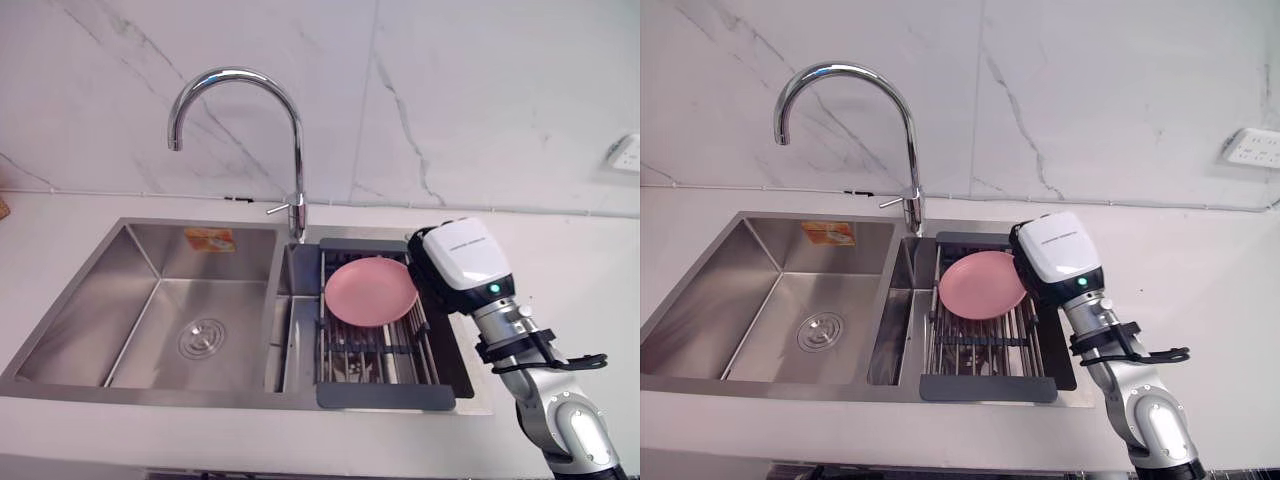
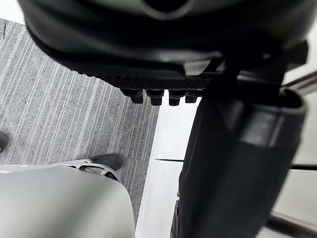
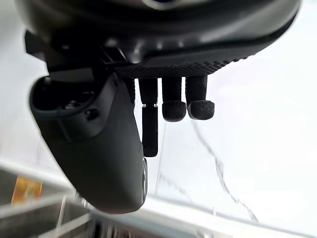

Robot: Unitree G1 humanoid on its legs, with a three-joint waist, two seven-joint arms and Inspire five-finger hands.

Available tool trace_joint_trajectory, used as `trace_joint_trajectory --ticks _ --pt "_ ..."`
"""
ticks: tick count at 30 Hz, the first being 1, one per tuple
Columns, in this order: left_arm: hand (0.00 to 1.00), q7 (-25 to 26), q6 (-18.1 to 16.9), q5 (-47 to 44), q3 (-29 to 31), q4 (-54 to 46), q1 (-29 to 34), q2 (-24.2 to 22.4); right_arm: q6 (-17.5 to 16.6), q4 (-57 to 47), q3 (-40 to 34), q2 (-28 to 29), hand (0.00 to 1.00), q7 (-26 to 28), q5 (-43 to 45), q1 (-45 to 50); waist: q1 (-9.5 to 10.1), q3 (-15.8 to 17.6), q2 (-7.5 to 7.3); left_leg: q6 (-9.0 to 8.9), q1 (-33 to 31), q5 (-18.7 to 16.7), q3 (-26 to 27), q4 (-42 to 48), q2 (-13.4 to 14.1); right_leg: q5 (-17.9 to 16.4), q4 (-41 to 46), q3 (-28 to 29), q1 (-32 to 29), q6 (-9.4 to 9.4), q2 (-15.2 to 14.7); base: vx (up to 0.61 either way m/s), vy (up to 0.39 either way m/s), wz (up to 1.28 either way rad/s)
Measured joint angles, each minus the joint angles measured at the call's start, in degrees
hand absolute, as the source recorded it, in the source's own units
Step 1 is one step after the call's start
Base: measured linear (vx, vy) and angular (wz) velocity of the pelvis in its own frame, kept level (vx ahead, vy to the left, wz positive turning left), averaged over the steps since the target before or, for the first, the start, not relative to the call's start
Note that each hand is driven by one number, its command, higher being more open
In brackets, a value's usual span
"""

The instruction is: Walk over to the sink, pick up the cup, carry it to the dishwasher, place the cup inside the dishwasher, then close the dishwasher door

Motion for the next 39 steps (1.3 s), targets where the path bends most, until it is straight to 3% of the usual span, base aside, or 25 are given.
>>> trace_joint_trajectory --ticks 4,5,11,19,29,39 --pt "1.00 0.00 -0.04 0.00 0.00 -0.01 0.10 0.00 -0.05 -0.05 -0.01 0.00 0.00 0.20 3.02 -0.29 0.00 0.00 -0.01 -0.01 0.08 -0.01 0.10 -0.03 -0.03 -0.01 0.00 0.22 0.00 0.01 -0.01 -0.01 0.003 0.00" --pt "1.00 0.00 -0.04 0.00 0.00 -0.01 0.21 0.00 -0.04 -0.08 -0.04 -0.01 1.00 1.30 4.58 -0.30 -0.02 0.00 -0.01 -0.02 0.08 -0.03 0.13 -0.09 -0.03 -0.01 0.00 0.28 0.00 0.02 -0.01 -0.04 0.010 -0.01" --pt "1.00 -0.02 -0.05 -0.03 0.01 -0.15 0.60 0.04 0.71 -0.28 -0.07 -0.16 1.00 10.49 11.23 -0.24 -0.16 0.00 -0.01 -0.02 0.14 -0.03 0.31 -0.08 -0.03 -0.02 0.00 0.50 0.01 0.02 -0.01 -0.03 0.009 -0.02" --pt "1.00 -0.05 1.20 -0.06 -0.04 -0.64 0.58 0.11 -0.26 -0.27 0.79 -1.30 1.00 19.95 11.07 0.89 -0.19 0.00 -0.01 -0.02 0.15 -0.03 0.31 0.16 -0.04 -0.01 0.00 0.49 0.01 0.02 -0.02 0.00 0.000 0.00" --pt "1.00 -0.09 1.30 -0.07 -0.30 -0.73 0.35 0.17 -2.52 0.96 6.26 -2.33 1.00 20.84 5.38 0.89 0.11 -0.01 -0.02 -0.02 0.14 -0.04 -0.22 0.27 -0.03 -0.01 0.00 0.13 0.40 0.01 -0.10 0.00 0.001 0.01" --pt "1.00 -0.06 1.32 -0.07 -0.66 -0.73 0.39 0.27 -2.43 5.32 8.61 -2.28 1.00 21.83 0.75 0.85 0.44 -0.01 -0.03 0.00 -0.05 -0.02 -1.14 0.26 -0.04 -0.05 -0.03 -0.77 0.69 0.03 -0.21 -0.01 0.004 0.05"
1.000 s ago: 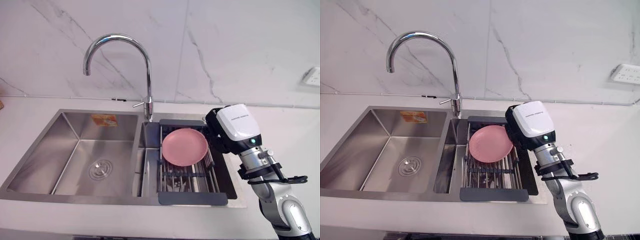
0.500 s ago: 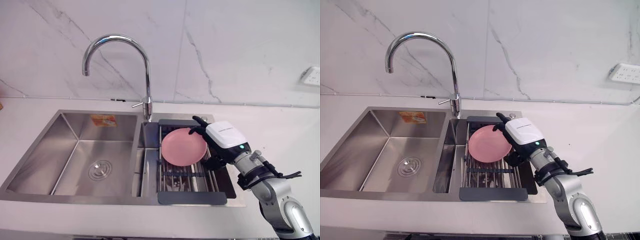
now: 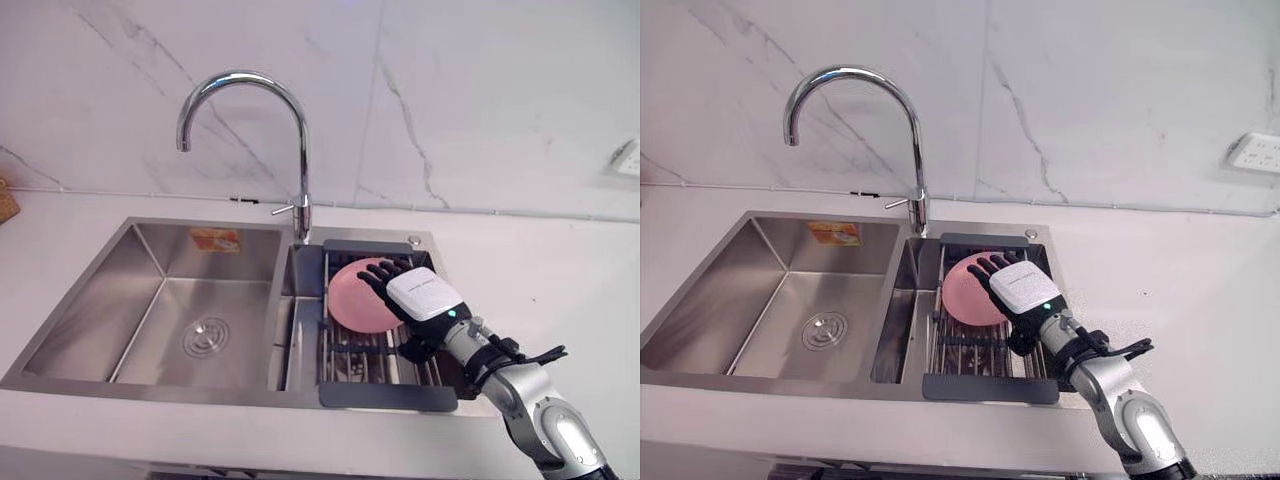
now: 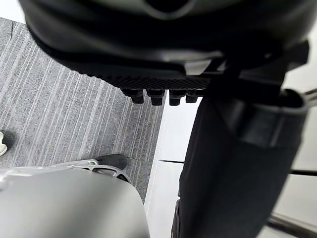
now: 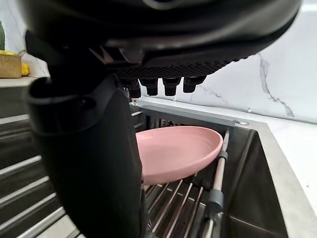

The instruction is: Walk over to the sink, pick up the cup, carry it to the dishwasher, place the cup inside the dishwasher, then close the dishwasher door

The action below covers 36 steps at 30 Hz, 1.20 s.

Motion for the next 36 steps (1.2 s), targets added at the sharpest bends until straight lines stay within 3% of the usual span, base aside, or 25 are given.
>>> trace_joint_trajectory --ticks 5,6,10,24,31,36 --pt "1.00 0.01 -0.05 0.01 -1.15 0.03 -0.05 0.41 0.26 2.74 1.15 0.11 1.00 -0.02 -1.88 -0.17 0.29 0.00 -0.01 0.03 -0.30 0.03 -0.64 0.13 0.02 0.01 -0.04 -0.16 0.02 -0.01 -0.01 -0.01 0.008 0.05" --pt "1.00 0.01 -0.06 0.00 -1.16 0.03 -0.12 0.39 0.27 3.24 1.20 0.15 0.00 -0.02 -2.09 -0.16 0.51 0.00 -0.01 0.03 -0.32 0.03 -0.70 0.14 0.03 0.01 -0.05 -0.16 0.03 -0.01 -0.01 -0.02 0.010 0.04" --pt "1.00 0.01 -0.07 0.01 -1.21 0.09 -0.29 0.37 0.54 4.25 1.21 0.19 0.00 -1.38 -3.21 -0.17 1.05 -0.02 -0.03 0.05 -0.46 0.04 -1.04 0.27 0.05 0.01 -0.14 -0.17 0.10 -0.02 -0.01 -0.02 0.008 0.03" --pt "1.00 0.09 -1.32 0.06 -1.63 0.77 -0.09 0.63 3.41 12.64 2.91 2.76 0.00 -22.93 -9.78 -4.15 1.43 0.00 -0.24 0.01 -0.56 0.56 -1.46 0.04 0.08 0.01 -0.30 -0.22 0.16 -0.02 0.00 -0.02 0.004 0.01" --pt "1.00 0.10 -3.30 0.06 -2.16 0.80 0.75 0.75 6.26 19.92 4.39 3.86 0.00 -23.24 -10.49 -5.03 1.72 0.03 -0.30 0.00 -0.14 1.51 -1.91 -1.36 -0.07 -0.01 -0.29 -0.81 0.15 0.01 -0.03 0.00 0.008 0.04" --pt "1.00 0.18 -3.90 0.06 -2.13 0.84 1.21 0.96 6.17 19.52 4.34 3.85 0.00 -25.93 -8.11 -5.04 1.43 0.22 -0.63 -0.01 -0.09 1.59 -1.98 -1.44 -0.10 0.00 -0.30 -0.86 0.17 0.01 -0.05 0.00 0.002 0.01"
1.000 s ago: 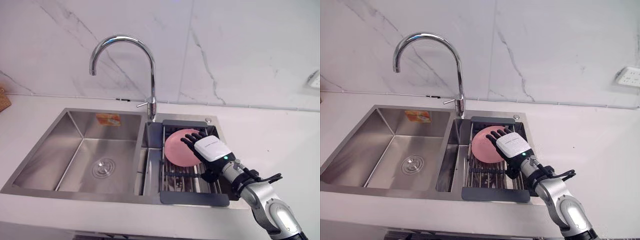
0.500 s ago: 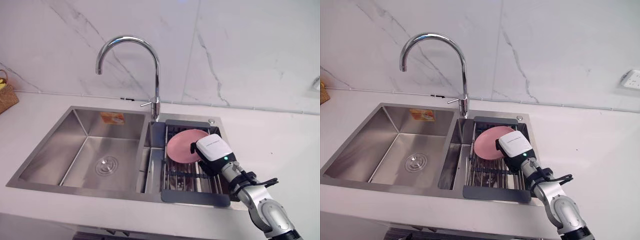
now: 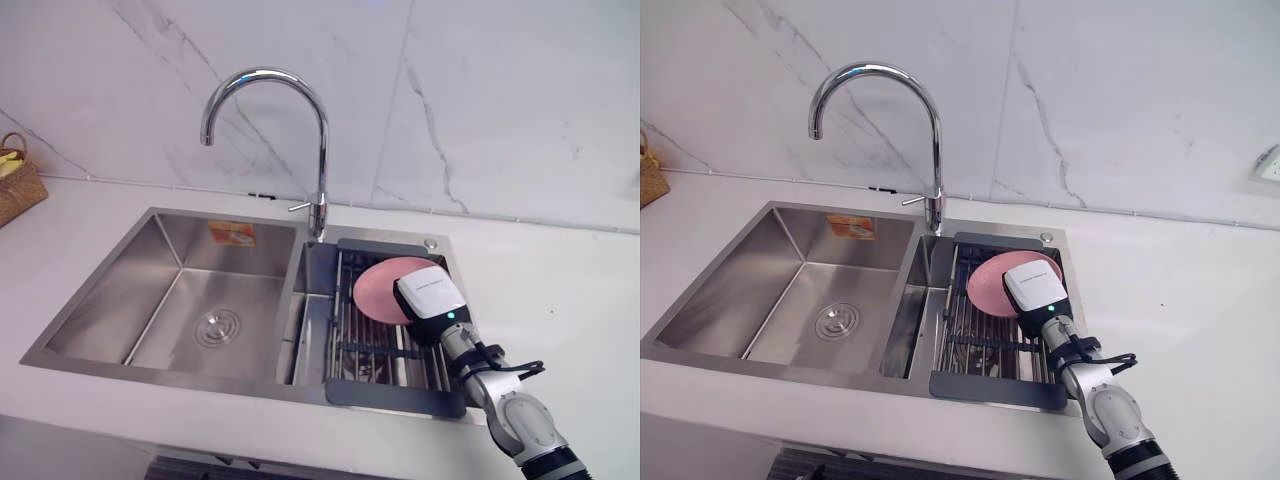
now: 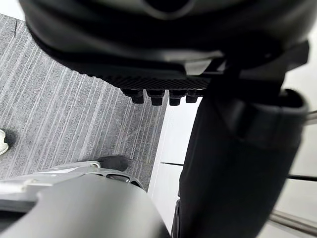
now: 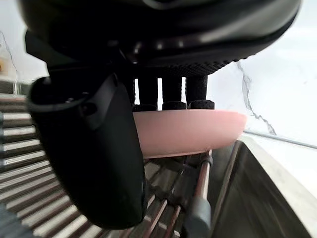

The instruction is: Walk over to the sink, pick up the cup, carry it to the dishwasher, place the cup inside the dishwasher, then close the dishwasher door

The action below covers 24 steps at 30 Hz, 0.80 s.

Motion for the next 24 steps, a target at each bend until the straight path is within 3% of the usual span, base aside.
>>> trace_joint_trajectory --ticks 4,8,11,13,14,15,16,17,18,19,20,21,22,24 --pt "1.00 0.64 -0.31 0.01 0.19 0.26 -0.01 -0.01 -0.58 -3.36 -2.03 -0.02 0.00 -0.20 4.55 0.06 -0.09 0.12 -0.20 0.01 -0.02 -0.02 0.02 0.03 0.03 0.00 -0.02 0.17 0.00 0.00 0.04 0.00 0.000 0.00" --pt "1.00 1.40 -0.66 0.15 1.81 0.30 -0.22 -0.59 -1.72 -14.23 -9.79 -0.04 0.00 -1.55 9.77 2.53 -0.39 0.19 -0.32 0.02 -0.17 -0.03 -0.35 0.23 0.08 -0.06 0.23 0.10 0.18 0.08 0.08 0.00 0.004 0.05" --pt "1.00 1.52 -0.58 1.95 2.34 0.13 0.33 -0.60 -2.35 -21.31 -16.48 -0.09 0.00 -2.97 13.67 4.48 -1.80 0.12 -0.56 0.12 0.17 -0.52 -0.96 0.69 0.09 -0.73 0.31 0.92 1.21 0.76 -0.09 0.02 0.027 0.08" --pt "1.00 0.60 -1.10 2.32 3.39 -0.74 1.86 -1.19 -2.32 -22.41 -19.13 -1.02 0.00 -4.58 15.67 4.36 -1.72 0.91 0.03 0.20 -2.10 -7.27 0.06 12.90 2.27 -3.57 4.51 4.73 0.22 0.43 0.48 -0.01 0.050 -0.71" --pt "1.00 -0.10 -2.56 2.13 5.01 -2.62 2.74 -2.29 -2.26 -22.50 -19.66 -2.50 0.00 -4.82 16.21 4.19 -1.30 1.23 1.19 1.99 -5.65 -11.56 -1.83 23.81 4.26 -5.31 8.48 8.14 -1.94 0.08 1.37 -0.10 0.097 -1.19" --pt "1.00 -0.53 -1.45 2.10 6.13 -3.93 2.81 -2.32 -2.74 -23.05 -20.14 -4.10 0.00 -4.85 16.32 3.63 -2.64 1.29 2.18 2.11 -9.83 -13.63 -6.98 29.91 4.52 -5.41 10.53 11.38 -4.86 0.15 2.19 -0.12 0.111 -1.09" --pt "1.00 -0.99 -1.54 2.10 5.95 -4.02 2.98 -1.90 -3.26 -23.54 -21.06 -5.08 0.00 -5.04 16.34 3.10 -3.25 2.23 2.62 1.78 -10.63 -14.78 -8.44 30.39 4.34 -4.89 11.66 12.69 -6.72 0.07 2.50 -0.17 0.164 -1.52" --pt "1.00 -1.52 -2.35 2.09 6.23 -5.20 3.13 -1.79 -4.15 -22.27 -21.34 -6.35 0.00 -5.07 16.34 0.61 -2.12 4.01 3.17 0.00 -9.82 -17.02 -10.25 28.95 3.61 -2.95 13.44 18.18 -10.39 0.02 3.86 -0.25 0.193 -1.93" --pt "1.00 -2.29 -1.20 2.04 6.10 -4.82 2.70 -1.15 -4.73 -19.84 -21.33 -6.03 0.00 -5.05 16.36 0.23 -1.64 4.40 2.66 0.70 -9.45 -17.41 -8.14 29.17 2.02 -0.85 13.04 22.64 -12.10 0.62 3.90 -0.27 0.205 -2.05" --pt "1.00 -2.68 -0.61 1.36 6.19 -3.99 2.75 -1.15 -4.64 -18.90 -21.34 -6.02 0.00 -5.04 16.40 0.57 -1.85 4.50 2.68 1.26 -9.19 -17.80 -6.84 29.52 1.63 -0.13 12.71 24.22 -12.37 0.93 3.67 -0.34 0.182 -1.54" --pt "1.00 -2.76 0.01 -0.88 6.31 -3.03 2.54 -1.01 -4.10 -17.52 -21.37 -5.65 0.00 -5.04 16.77 1.00 -2.65 5.25 1.76 1.99 -9.16 -18.66 -4.19 30.30 0.21 -0.47 11.48 26.23 -13.21 0.83 3.27 -0.29 0.149 -0.97" --pt "1.00 -2.93 0.12 -1.49 6.35 -2.72 2.37 -0.94 -3.85 -16.93 -21.37 -5.50 0.00 -5.04 16.91 1.05 -2.94 5.67 1.78 2.38 -9.05 -18.40 -2.90 30.27 0.04 -1.08 10.84 25.89 -13.27 -0.02 2.86 -0.44 0.185 -1.55" --pt "1.00 -3.33 0.33 -2.86 7.01 -2.47 2.24 -1.36 -3.81 -14.88 -21.24 -5.04 0.00 -5.06 16.88 1.12 -3.13 6.79 3.35 4.94 -7.83 -15.72 2.97 27.87 1.83 -4.92 11.82 18.07 -14.13 -4.40 0.79 -0.44 0.152 -1.45" --pt "1.00 -3.27 0.48 -2.98 7.71 -2.43 2.33 -1.71 -4.27 -13.93 -20.91 -5.05 0.00 -5.11 16.88 1.07 -2.75 6.97 3.51 4.78 -7.31 -14.57 5.76 26.50 2.58 -5.48 16.82 13.70 -15.89 -5.28 -0.73 -0.36 0.107 -1.36"
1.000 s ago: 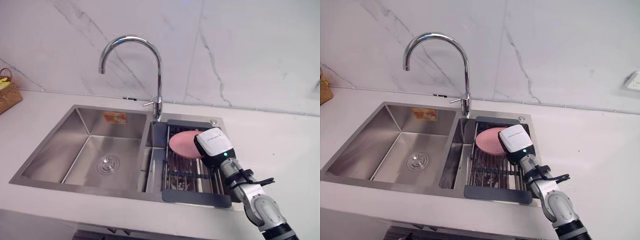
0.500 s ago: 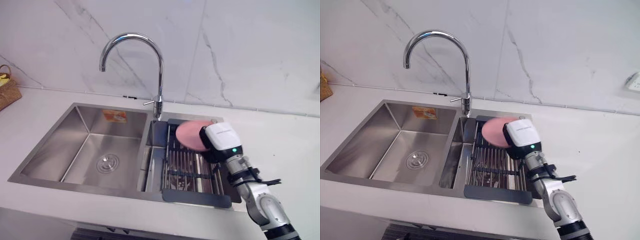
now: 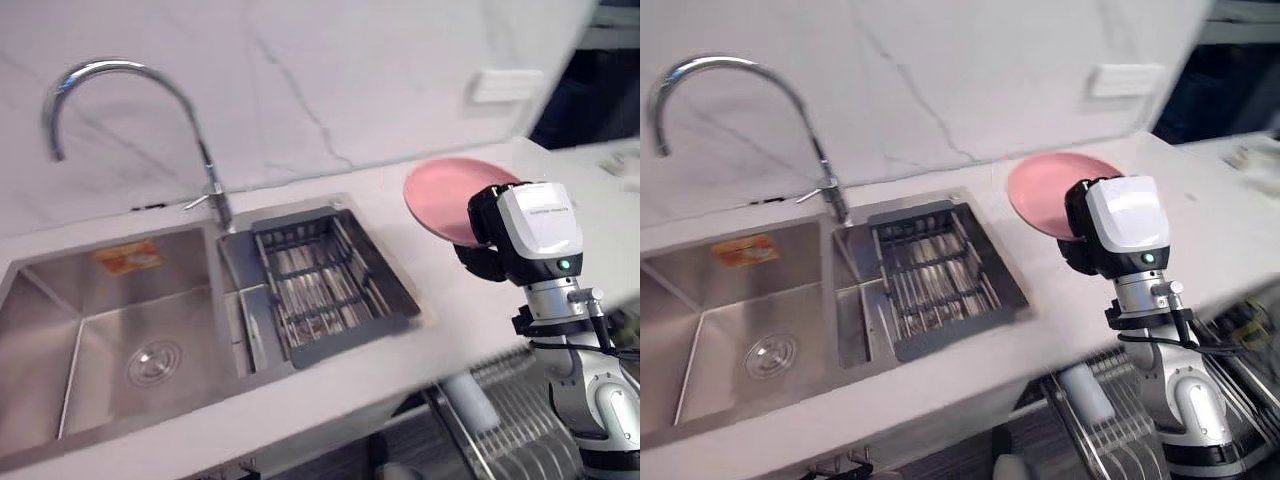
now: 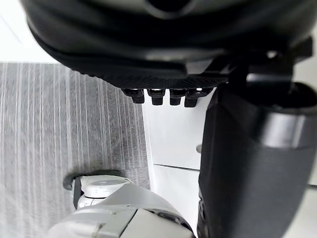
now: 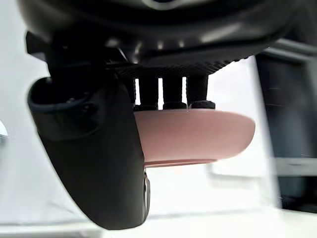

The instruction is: Walk over to the sink, pick up the cup, carry it to the dishwasher, place the cup inside the dishwasher, then close the dishwasher door

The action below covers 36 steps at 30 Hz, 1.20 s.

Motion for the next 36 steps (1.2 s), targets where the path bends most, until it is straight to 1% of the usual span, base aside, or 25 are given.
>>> trace_joint_trajectory --ticks 1,2,3,4,5,6,7,8,9,10,12,14,16,18,19,21,23,25,27,28,30,31,34,35,36 --pt "1.00 0.59 0.69 -1.69 0.69 0.26 0.11 -0.01 -1.22 2.34 0.43 -0.08 0.00 -0.19 -0.03 -0.01 0.78 0.05 0.10 -0.15 2.03 2.42 5.06 -3.74 1.36 -2.86 13.25 -7.49 -0.78 -2.19 -2.94 -0.24 0.054 -1.42" --pt "1.00 0.85 0.86 -2.15 0.72 0.28 0.29 0.18 -1.56 3.25 0.43 -0.20 0.00 -0.46 -0.02 -0.03 0.81 0.03 0.13 0.13 2.86 3.17 7.05 -5.18 2.01 -5.66 18.20 -9.78 0.59 -2.24 -4.49 -0.22 0.030 -1.51" --pt "1.00 1.03 0.85 -2.15 0.72 0.26 0.51 0.34 -1.70 3.80 0.42 -0.25 0.00 -0.75 -0.01 -0.05 0.85 -0.02 0.11 0.00 3.13 3.57 8.11 -5.81 2.45 -7.58 21.00 -10.87 1.73 -2.06 -5.63 -0.17 -0.029 -0.97" --pt "1.00 1.12 0.73 -2.12 0.71 0.15 0.86 0.84 -1.69 4.58 0.43 -0.26 0.00 -1.59 -0.02 -0.08 0.83 -0.58 -0.33 -0.22 2.98 3.97 9.89 -6.35 3.10 -10.71 23.89 -12.65 4.37 -1.47 -7.86 -0.10 -0.081 -1.03" --pt "1.00 1.13 0.64 -2.10 0.67 -0.11 1.02 1.29 -1.60 5.38 0.53 -0.21 0.00 -2.23 -0.01 -0.76 1.07 -1.29 -0.63 -0.87 1.73 4.15 10.55 -6.22 3.43 -11.67 22.62 -13.33 7.36 -0.25 -9.29 -0.08 -0.107 -1.04" --pt "1.00 1.14 0.67 -2.09 0.64 -0.16 0.95 1.57 -1.56 5.82 0.58 -0.20 0.00 -2.56 0.00 -1.26 1.30 -1.52 -0.87 -1.13 1.00 4.16 10.54 -5.97 3.50 -11.41 20.10 -13.47 8.88 0.22 -9.60 -0.06 -0.150 -1.07" --pt "1.00 1.38 1.10 -2.14 0.67 -0.46 0.80 2.17 -1.41 6.79 0.98 -0.04 0.00 -2.79 -0.04 -2.35 1.90 -1.82 -1.47 -1.98 -0.16 4.54 10.54 -5.06 3.64 -9.03 14.25 -14.26 11.37 1.01 -9.88 -0.06 -0.202 -1.02" --pt "1.00 2.74 2.73 -2.63 2.26 -0.15 -0.21 3.19 -0.63 7.98 1.38 0.65 0.00 -2.82 -0.14 -3.44 2.57 -1.83 -2.32 -3.24 -1.73 5.06 10.66 -3.96 4.27 -9.36 6.79 -14.55 13.54 4.54 -8.35 -0.06 -0.278 -0.95" --pt "1.00 3.22 4.67 -2.58 2.51 -0.01 -0.98 4.30 0.67 10.00 1.66 0.84 0.00 -2.57 -0.13 -4.37 2.66 -1.89 -2.17 -4.34 -2.86 6.47 10.29 -3.74 5.32 -8.95 3.41 -15.26 13.83 5.59 -6.50 -0.04 -0.257 -0.59" --pt "1.00 3.20 5.46 -2.44 2.36 -0.02 -1.32 4.97 1.39 11.21 1.78 0.99 0.00 -2.16 -0.12 -4.75 2.57 -1.89 -2.08 -4.57 -3.25 6.83 9.80 -3.73 5.92 -8.77 2.67 -15.12 13.80 5.87 -5.64 -0.02 -0.250 -0.20" --pt "1.00 2.93 7.29 -1.08 1.43 -0.03 -2.53 7.12 3.52 14.30 1.80 1.47 0.00 -0.73 0.04 -4.97 2.50 -1.65 -2.35 -5.91 -4.10 8.39 8.92 -4.39 7.69 -8.27 -0.18 -15.14 14.39 6.05 -2.89 -0.04 -0.219 0.00" --pt "1.00 2.82 8.18 -0.35 0.55 -0.32 -4.71 7.15 3.70 14.32 1.81 1.69 0.00 -0.70 0.66 -5.99 2.31 -0.87 -2.35 -6.43 -6.33 10.07 8.19 -5.44 7.88 -7.39 -2.11 -15.35 12.83 5.84 -1.62 -0.11 -0.155 0.03" --pt "1.00 2.77 8.58 -0.75 -0.61 -0.75 -7.99 7.20 3.85 14.43 1.82 2.29 0.00 -0.79 0.65 -8.83 1.78 1.39 -2.28 -6.34 -9.10 12.52 7.35 -7.61 7.43 -6.11 -3.18 -15.84 10.04 5.03 -1.12 -0.16 -0.102 0.08" --pt "1.00 2.71 8.95 -2.91 -2.36 -1.89 -13.14 6.12 4.32 16.36 2.37 3.48 0.00 -1.03 -0.10 -13.16 1.21 5.52 -2.50 -6.05 -10.33 17.11 7.32 -13.30 5.58 -4.21 -4.53 -16.25 7.28 4.16 -1.20 -0.19 -0.058 0.12" --pt "1.00 2.72 8.88 -3.35 -2.96 -2.24 -14.32 5.67 4.43 17.14 2.73 3.48 0.00 -1.04 -0.07 -14.16 1.17 6.29 -2.41 -5.98 -10.58 18.13 7.36 -14.61 5.26 -3.84 -4.73 -16.31 6.58 3.98 -1.23 -0.18 -0.027 0.07" --pt "1.00 2.75 8.02 -5.63 -4.85 -2.81 -18.45 4.58 4.86 21.14 4.61 3.47 0.00 -1.04 -0.04 -18.40 0.92 9.20 -2.08 -4.94 -11.97 21.81 7.35 -18.84 3.88 -2.83 -4.71 -16.41 3.54 3.42 -1.35 -0.13 0.002 0.04" --pt "1.00 2.82 7.75 -7.31 -5.64 -2.75 -21.31 4.39 4.99 24.46 5.35 3.34 0.00 -1.04 -0.05 -21.95 0.72 11.33 -1.62 -4.45 -13.22 23.97 7.30 -21.23 3.28 -2.21 -4.66 -16.54 1.38 3.07 -1.37 -0.08 0.013 0.04" --pt "1.00 3.06 7.25 -8.13 -6.25 -2.69 -23.58 4.39 5.86 26.96 5.90 2.66 0.00 -1.04 0.48 -25.43 0.69 13.08 -0.74 -4.05 -14.62 25.55 7.12 -23.12 2.69 -1.69 -4.65 -16.74 -0.66 2.86 -1.47 -0.06 0.020 0.07" --pt "1.00 3.10 6.98 -8.45 -6.62 -2.38 -25.34 4.40 6.45 29.58 7.00 1.25 0.00 -1.06 1.01 -28.40 0.76 13.70 0.30 -3.55 -16.55 26.68 6.63 -24.53 2.04 -1.21 -4.69 -17.01 -2.92 2.85 -1.68 -0.03 0.035 0.11" --pt "1.00 3.08 6.60 -8.43 -7.05 -1.89 -26.41 4.47 7.23 32.44 8.64 0.44 0.00 -1.08 1.08 -31.53 0.81 14.13 1.12 -3.30 -17.96 27.32 6.17 -25.57 1.38 -0.87 -4.74 -17.20 -4.57 2.98 -1.79 0.01 0.038 0.10" --pt "1.00 3.07 6.09 -8.44 -7.41 -0.93 -27.21 4.50 7.44 34.65 10.00 0.03 0.00 -1.07 1.08 -34.02 0.98 14.35 1.53 -3.17 -18.96 27.40 5.64 -25.61 1.04 -0.60 -4.77 -17.12 -5.59 3.09 -2.06 0.02 0.040 0.03" --pt "1.00 3.09 5.54 -8.48 -8.15 0.13 -27.93 4.50 7.65 36.68 11.91 -0.66 0.00 -1.03 1.14 -36.38 1.21 14.52 1.87 -3.15 -19.80 27.42 4.38 -25.74 0.60 -0.29 -4.86 -16.91 -6.56 3.24 -2.32 0.03 0.056 -0.02" --pt "1.00 3.29 2.93 -9.66 -10.27 1.90 -28.19 4.11 8.43 40.63 15.79 -1.77 0.00 -0.64 1.58 -41.03 2.09 15.05 2.91 -3.07 -21.90 27.47 2.47 -25.87 -0.24 0.78 -5.85 -16.80 -8.22 3.58 -2.80 0.02 0.066 0.04" --pt "1.00 3.34 0.27 -9.63 -10.84 3.34 -28.04 3.23 9.33 43.36 17.09 -2.37 1.00 -0.63 1.93 -42.42 2.85 15.41 3.65 -3.07 -22.59 27.48 0.73 -25.87 -0.54 0.94 -6.08 -17.21 -8.47 3.74 -3.04 0.00 0.057 0.22" --pt "1.00 3.42 -4.13 -9.53 -11.74 5.65 -27.48 2.37 10.19 46.83 18.09 -3.17 1.00 -0.70 4.37 -43.28 3.87 15.73 4.47 -3.07 -23.10 27.48 -0.34 -25.87 -0.78 0.95 -6.10 -17.93 -8.48 3.76 -3.23 0.00 0.056 0.28"
